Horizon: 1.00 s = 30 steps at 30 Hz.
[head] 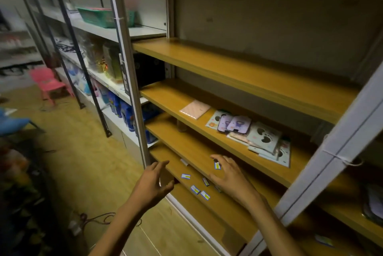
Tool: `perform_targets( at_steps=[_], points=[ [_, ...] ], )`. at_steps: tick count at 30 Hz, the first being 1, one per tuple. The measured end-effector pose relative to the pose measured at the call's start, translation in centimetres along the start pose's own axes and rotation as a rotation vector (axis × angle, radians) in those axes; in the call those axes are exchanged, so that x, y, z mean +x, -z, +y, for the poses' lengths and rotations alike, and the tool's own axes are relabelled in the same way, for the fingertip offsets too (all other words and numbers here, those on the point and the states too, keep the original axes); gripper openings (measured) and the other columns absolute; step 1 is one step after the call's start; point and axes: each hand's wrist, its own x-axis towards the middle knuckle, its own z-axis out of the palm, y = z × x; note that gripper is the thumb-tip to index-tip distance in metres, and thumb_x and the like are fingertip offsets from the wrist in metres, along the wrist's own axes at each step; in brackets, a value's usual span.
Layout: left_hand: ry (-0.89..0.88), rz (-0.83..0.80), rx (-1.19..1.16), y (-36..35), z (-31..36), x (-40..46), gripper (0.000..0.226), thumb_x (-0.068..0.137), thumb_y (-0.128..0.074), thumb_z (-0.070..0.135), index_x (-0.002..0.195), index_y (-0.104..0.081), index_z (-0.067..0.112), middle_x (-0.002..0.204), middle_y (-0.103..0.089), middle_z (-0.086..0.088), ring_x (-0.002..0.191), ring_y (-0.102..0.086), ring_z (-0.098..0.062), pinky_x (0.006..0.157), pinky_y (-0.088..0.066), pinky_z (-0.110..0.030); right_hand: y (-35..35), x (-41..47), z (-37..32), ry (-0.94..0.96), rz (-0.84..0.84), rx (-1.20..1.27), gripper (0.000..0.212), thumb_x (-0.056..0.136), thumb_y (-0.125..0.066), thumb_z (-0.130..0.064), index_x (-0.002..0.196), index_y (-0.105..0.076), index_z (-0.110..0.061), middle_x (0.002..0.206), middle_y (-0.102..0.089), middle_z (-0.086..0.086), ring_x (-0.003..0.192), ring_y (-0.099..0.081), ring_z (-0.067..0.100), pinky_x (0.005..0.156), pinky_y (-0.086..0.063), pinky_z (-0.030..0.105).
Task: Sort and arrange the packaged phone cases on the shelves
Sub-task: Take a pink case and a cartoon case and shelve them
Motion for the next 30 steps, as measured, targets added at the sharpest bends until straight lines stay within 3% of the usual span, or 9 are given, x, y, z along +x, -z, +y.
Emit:
perform_targets(
  at_steps=[3, 9, 12, 16, 22, 30],
  points=[
    [0.007, -0.005, -0.004, 0.6, -1.7, 2.9, 0.071, 0.079, -0.064, 0.048, 0.141, -0.039, 0.026, 0.136, -0.050, 0.002, 0.122, -0.047, -0.014, 0.099, -0.047, -0.034, -0.7, 3.2, -0.4, -0.017, 0.006, -0.017, 0.052, 0.087, -0.056, -0.045, 0.135, -0.036, -0.040, 0.135, -0.044, -0.012, 0.128, -0.038, 0.010, 0.102, -0.038, 0.030],
    [-0.034, -0.033, 0.010, 0.4, -4.4, 11.3, 0.069, 0.083, -0.066, 0.041, 0.143, -0.036, 0.025, 0.142, -0.046, -0.002, 0.120, -0.049, -0.013, 0.098, -0.047, -0.031, -1.4, 10.1, 0.8, -0.057, 0.055, 0.014, 0.055, 0.087, -0.060, -0.040, 0.137, -0.037, -0.036, 0.139, -0.043, -0.009, 0.128, -0.038, 0.009, 0.106, -0.035, 0.029],
    [-0.059, -0.087, 0.014, 0.3, -4.5, 16.3, 0.071, 0.083, -0.067, 0.040, 0.145, -0.034, 0.026, 0.142, -0.045, -0.002, 0.119, -0.052, -0.018, 0.098, -0.050, -0.039, -1.0, 13.5, 1.5, -0.106, 0.099, 0.018, 0.056, 0.088, -0.061, -0.038, 0.138, -0.037, -0.035, 0.141, -0.043, -0.007, 0.129, -0.038, 0.012, 0.105, -0.038, 0.031],
    [-0.136, -0.112, 0.058, -0.2, -4.2, 22.5, 0.071, 0.083, -0.066, 0.044, 0.144, -0.033, 0.027, 0.141, -0.046, 0.000, 0.122, -0.048, -0.017, 0.099, -0.046, -0.034, -0.2, 17.3, 2.7, -0.143, 0.149, 0.023, 0.054, 0.089, -0.061, -0.034, 0.139, -0.039, -0.033, 0.141, -0.043, -0.003, 0.128, -0.039, 0.014, 0.099, -0.034, 0.025],
    [-0.231, -0.191, 0.075, -1.2, -3.9, 29.3, 0.071, 0.084, -0.064, 0.043, 0.145, -0.033, 0.026, 0.145, -0.042, -0.001, 0.129, -0.042, -0.019, 0.102, -0.044, -0.035, 1.0, 20.6, 3.7, -0.220, 0.213, 0.005, 0.053, 0.089, -0.061, -0.033, 0.138, -0.042, -0.026, 0.139, -0.048, 0.001, 0.126, -0.043, 0.018, 0.102, -0.039, 0.031],
    [-0.347, -0.270, 0.035, -2.4, -5.2, 37.2, 0.071, 0.082, -0.068, 0.045, 0.142, -0.039, 0.021, 0.140, -0.047, -0.003, 0.125, -0.041, -0.021, 0.097, -0.044, -0.036, 0.5, 23.3, 4.8, -0.390, 0.355, 0.022, 0.055, 0.084, -0.067, -0.031, 0.135, -0.047, -0.023, 0.134, -0.052, 0.000, 0.123, -0.046, 0.018, 0.102, -0.037, 0.029]
  ],
)
